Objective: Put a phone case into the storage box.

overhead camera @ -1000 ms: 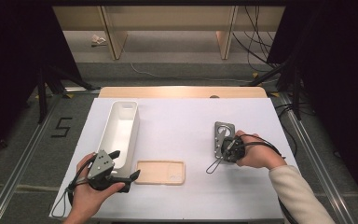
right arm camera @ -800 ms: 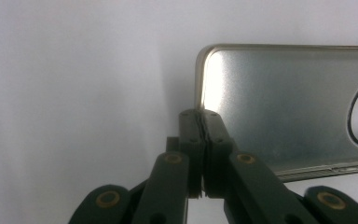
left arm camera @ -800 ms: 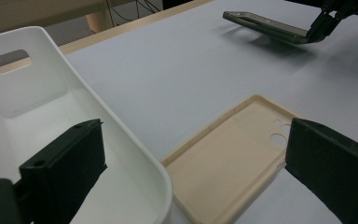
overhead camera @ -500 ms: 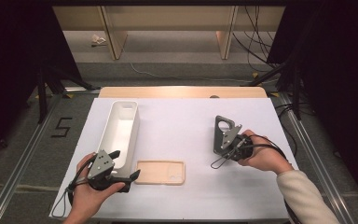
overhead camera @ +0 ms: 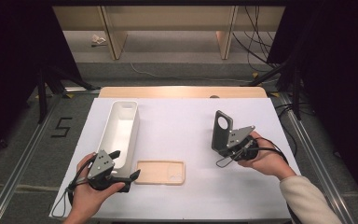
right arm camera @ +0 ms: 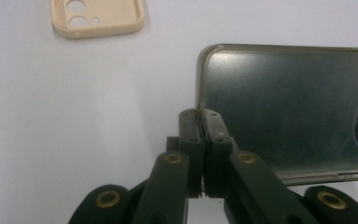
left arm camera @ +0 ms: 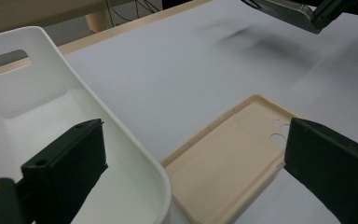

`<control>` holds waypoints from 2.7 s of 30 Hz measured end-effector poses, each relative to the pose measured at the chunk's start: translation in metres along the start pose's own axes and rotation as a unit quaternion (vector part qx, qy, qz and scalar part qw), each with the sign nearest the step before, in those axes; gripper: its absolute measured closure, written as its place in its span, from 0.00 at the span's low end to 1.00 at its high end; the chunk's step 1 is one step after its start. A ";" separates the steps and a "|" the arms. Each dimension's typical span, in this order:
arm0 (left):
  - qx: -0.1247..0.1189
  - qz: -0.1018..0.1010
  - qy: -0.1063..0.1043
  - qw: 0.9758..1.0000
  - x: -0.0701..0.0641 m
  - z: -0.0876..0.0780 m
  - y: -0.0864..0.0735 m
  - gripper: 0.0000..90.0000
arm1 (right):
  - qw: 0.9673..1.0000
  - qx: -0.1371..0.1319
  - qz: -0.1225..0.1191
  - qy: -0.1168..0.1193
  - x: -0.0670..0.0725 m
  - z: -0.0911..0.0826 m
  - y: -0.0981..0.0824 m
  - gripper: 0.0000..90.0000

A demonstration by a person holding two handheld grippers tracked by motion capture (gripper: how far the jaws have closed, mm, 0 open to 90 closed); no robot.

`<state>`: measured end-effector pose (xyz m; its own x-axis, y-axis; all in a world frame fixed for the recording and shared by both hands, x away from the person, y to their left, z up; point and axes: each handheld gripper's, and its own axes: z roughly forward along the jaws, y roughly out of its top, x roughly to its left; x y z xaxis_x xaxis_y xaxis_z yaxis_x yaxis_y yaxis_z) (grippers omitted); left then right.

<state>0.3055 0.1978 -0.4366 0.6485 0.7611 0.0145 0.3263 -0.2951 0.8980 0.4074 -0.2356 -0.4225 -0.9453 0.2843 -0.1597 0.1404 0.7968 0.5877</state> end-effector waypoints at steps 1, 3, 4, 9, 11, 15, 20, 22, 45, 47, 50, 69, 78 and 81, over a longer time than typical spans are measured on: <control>0.000 0.000 0.000 1.000 0.000 0.000 0.000 0.05 | 1.000 -0.005 0.000 0.002 0.002 0.000 -0.001 0.99; 0.000 0.000 0.000 1.000 0.000 0.000 0.000 0.05 | 1.000 -0.008 0.001 0.002 0.003 0.001 -0.001 0.99; 0.000 0.000 0.000 1.000 0.000 0.000 0.000 0.06 | 1.000 -0.010 -0.002 0.005 0.004 0.001 -0.002 0.99; -0.002 -0.002 0.000 1.000 -0.001 0.001 0.001 0.07 | 1.000 -0.023 -0.009 0.009 0.011 0.002 0.000 0.99; -0.003 -0.003 0.002 1.000 -0.001 0.001 0.003 0.07 | 0.999 -0.029 -0.015 0.010 0.014 0.002 0.001 0.99; -0.002 -0.014 -0.002 1.000 -0.003 0.001 0.007 0.08 | 0.999 -0.047 -0.025 0.014 0.021 0.003 0.005 0.99; -0.004 -0.018 -0.007 1.000 -0.003 0.005 0.016 0.09 | 0.998 -0.058 -0.026 0.017 0.025 0.003 0.008 0.99; -0.007 -0.022 -0.011 1.000 -0.003 0.008 0.020 0.10 | 0.997 -0.064 -0.026 0.020 0.026 0.003 0.009 0.99; 0.044 -0.017 -0.060 0.997 -0.008 0.064 0.088 0.13 | 0.994 -0.090 -0.042 0.035 0.044 0.006 0.023 0.99; 0.046 -0.018 -0.064 0.997 -0.009 0.070 0.093 0.13 | 0.994 -0.089 -0.046 0.038 0.045 0.007 0.024 0.99; 0.047 -0.019 -0.069 0.996 -0.011 0.080 0.100 0.14 | 0.994 -0.090 -0.051 0.039 0.048 0.008 0.027 0.99; 0.105 -0.035 -0.088 0.990 -0.021 0.140 0.134 0.17 | 0.993 -0.093 -0.064 0.042 0.053 0.010 0.033 0.99; 0.123 -0.045 -0.089 0.987 -0.019 0.159 0.142 0.17 | 0.992 -0.094 -0.068 0.045 0.055 0.012 0.036 0.99; 0.131 -0.054 -0.092 0.986 -0.017 0.165 0.145 0.17 | 0.992 -0.095 -0.070 0.045 0.056 0.013 0.037 0.99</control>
<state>0.4547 0.0468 -0.3794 0.7066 0.6851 -0.1769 0.5509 -0.3758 0.7452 0.3639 -0.1835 -0.4199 -0.9752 0.1226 -0.1842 -0.0444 0.7073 0.7055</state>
